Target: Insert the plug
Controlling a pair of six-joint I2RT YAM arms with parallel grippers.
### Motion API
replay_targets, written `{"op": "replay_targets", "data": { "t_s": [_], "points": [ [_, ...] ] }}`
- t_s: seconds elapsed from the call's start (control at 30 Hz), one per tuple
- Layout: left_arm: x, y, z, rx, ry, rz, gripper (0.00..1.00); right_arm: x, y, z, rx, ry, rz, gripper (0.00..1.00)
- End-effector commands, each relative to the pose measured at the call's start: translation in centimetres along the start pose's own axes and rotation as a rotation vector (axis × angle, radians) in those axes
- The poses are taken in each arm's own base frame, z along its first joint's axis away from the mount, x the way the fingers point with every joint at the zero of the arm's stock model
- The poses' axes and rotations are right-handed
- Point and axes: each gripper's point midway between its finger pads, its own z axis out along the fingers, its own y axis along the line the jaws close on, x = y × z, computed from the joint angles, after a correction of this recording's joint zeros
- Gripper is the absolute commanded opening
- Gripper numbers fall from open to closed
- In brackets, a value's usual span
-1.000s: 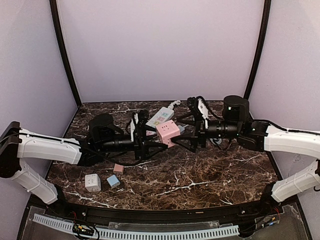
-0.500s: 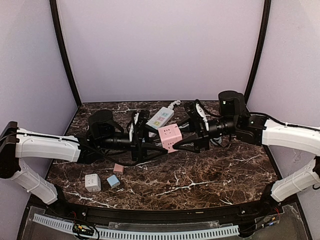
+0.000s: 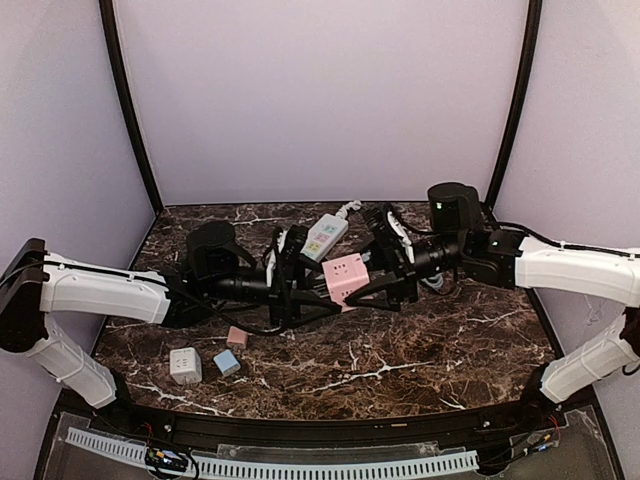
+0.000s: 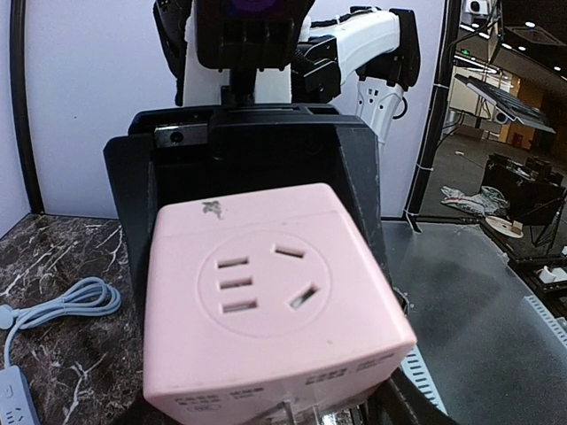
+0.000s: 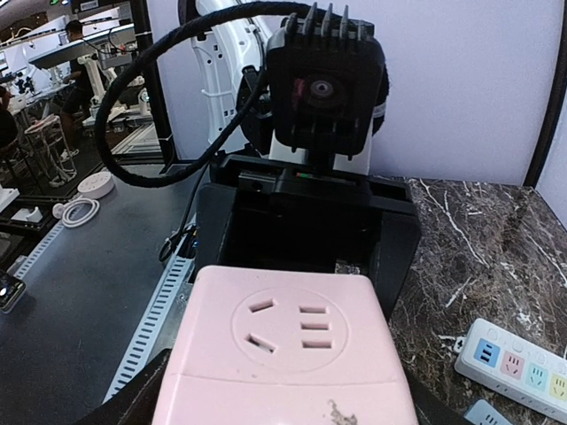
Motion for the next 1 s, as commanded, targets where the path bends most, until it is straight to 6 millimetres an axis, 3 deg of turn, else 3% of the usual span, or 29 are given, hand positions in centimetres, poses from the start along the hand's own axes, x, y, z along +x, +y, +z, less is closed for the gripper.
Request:
{"op": "replay_targets", "data": {
  "t_s": [0.0,0.13,0.4,0.47,0.53,0.57,0.6,0.67,0.83,0.97],
  "points": [
    [-2.3,-0.2,0.4,0.014,-0.059,0.043,0.01,-1.0,1.7,0.6,-0.108,-0.034,-0.018,0.71],
    [-2.3,0.0,0.4,0.007,-0.062,0.050,0.01,-1.2,1.7,0.7,-0.120,-0.036,-0.017,0.63],
    [-2.0,0.9,0.4,-0.032,-0.067,0.038,0.02,-1.6,1.7,0.7,-0.118,-0.043,-0.013,0.29],
    [-1.7,1.6,0.3,-0.055,-0.054,0.022,0.16,-1.6,1.3,0.7,-0.095,-0.038,-0.005,0.22],
    [-1.1,2.2,0.0,-0.081,-0.032,0.000,0.53,-1.5,0.7,0.7,-0.055,-0.028,0.008,0.13],
    [-0.9,2.2,-0.2,-0.089,-0.027,0.004,0.60,-1.5,0.3,0.7,-0.030,-0.023,0.013,0.07],
    [-0.2,2.4,-0.4,-0.106,-0.010,-0.004,0.74,-1.4,0.0,0.6,-0.010,-0.019,0.016,0.01],
    [0.6,2.6,-0.8,-0.135,0.005,-0.003,0.87,-1.4,-1.0,0.3,0.046,-0.008,0.026,0.00],
    [2.6,4.1,-1.9,-0.249,0.062,-0.007,0.91,-1.5,-3.5,-0.6,0.204,0.035,0.067,0.00],
    [5.4,7.2,-3.1,-0.439,0.162,-0.036,0.90,-0.5,-6.2,-2.6,0.422,0.077,0.127,0.00]
  ]
}}
